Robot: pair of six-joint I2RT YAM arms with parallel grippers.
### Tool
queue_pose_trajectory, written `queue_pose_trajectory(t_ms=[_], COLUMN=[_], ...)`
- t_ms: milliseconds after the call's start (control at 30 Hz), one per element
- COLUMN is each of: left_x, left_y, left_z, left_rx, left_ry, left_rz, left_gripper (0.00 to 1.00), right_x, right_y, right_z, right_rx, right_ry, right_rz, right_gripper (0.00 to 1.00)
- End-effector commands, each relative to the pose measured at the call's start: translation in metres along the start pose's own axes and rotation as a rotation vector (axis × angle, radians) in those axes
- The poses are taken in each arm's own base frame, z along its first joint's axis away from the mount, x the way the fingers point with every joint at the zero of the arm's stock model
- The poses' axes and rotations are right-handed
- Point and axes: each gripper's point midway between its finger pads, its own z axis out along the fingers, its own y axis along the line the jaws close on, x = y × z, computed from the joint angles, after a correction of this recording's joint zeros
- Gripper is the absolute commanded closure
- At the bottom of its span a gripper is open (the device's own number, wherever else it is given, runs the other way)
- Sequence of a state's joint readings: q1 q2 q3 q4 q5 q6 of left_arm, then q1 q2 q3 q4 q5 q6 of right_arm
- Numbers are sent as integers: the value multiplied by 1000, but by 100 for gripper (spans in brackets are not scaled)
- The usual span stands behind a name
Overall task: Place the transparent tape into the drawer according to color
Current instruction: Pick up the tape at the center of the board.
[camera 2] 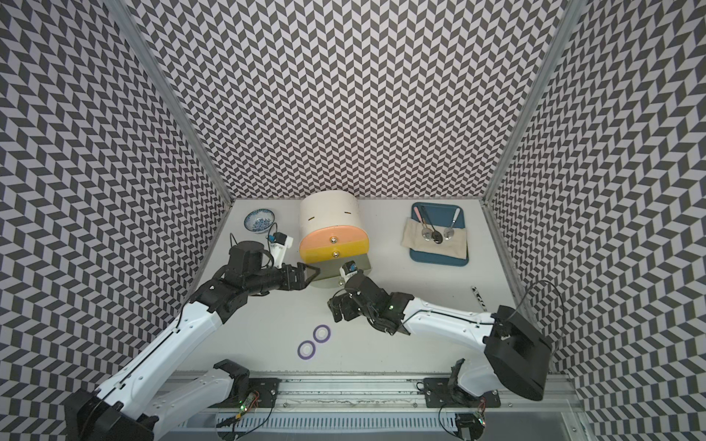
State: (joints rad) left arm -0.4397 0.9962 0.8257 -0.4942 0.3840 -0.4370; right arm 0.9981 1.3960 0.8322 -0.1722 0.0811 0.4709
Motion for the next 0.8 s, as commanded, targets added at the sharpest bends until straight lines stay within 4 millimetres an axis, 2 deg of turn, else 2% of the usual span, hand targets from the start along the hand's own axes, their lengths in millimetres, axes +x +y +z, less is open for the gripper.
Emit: queue_pose_trajectory(t_ms=[0, 233, 433, 567, 767], left_x=[29, 81, 127, 143, 160], left_y=[12, 8, 12, 14, 30], left_z=[-1, 13, 37, 52, 66], left_rx=[-102, -157, -216, -249, -337], left_ry=[66, 200, 349, 409, 453], left_rz=[-31, -21, 31, 61, 83], left_gripper=[0, 2, 9, 16, 27], right_x=[-2, 12, 13, 16, 16], right_y=[-3, -33, -40, -45, -51], right_z=[-19, -42, -57, -61, -69], right_rx=[-24, -11, -16, -20, -29], right_ry=[12, 33, 26, 30, 17], right_rz=[-2, 67, 80, 90, 107], right_gripper=[0, 0, 0, 0, 0])
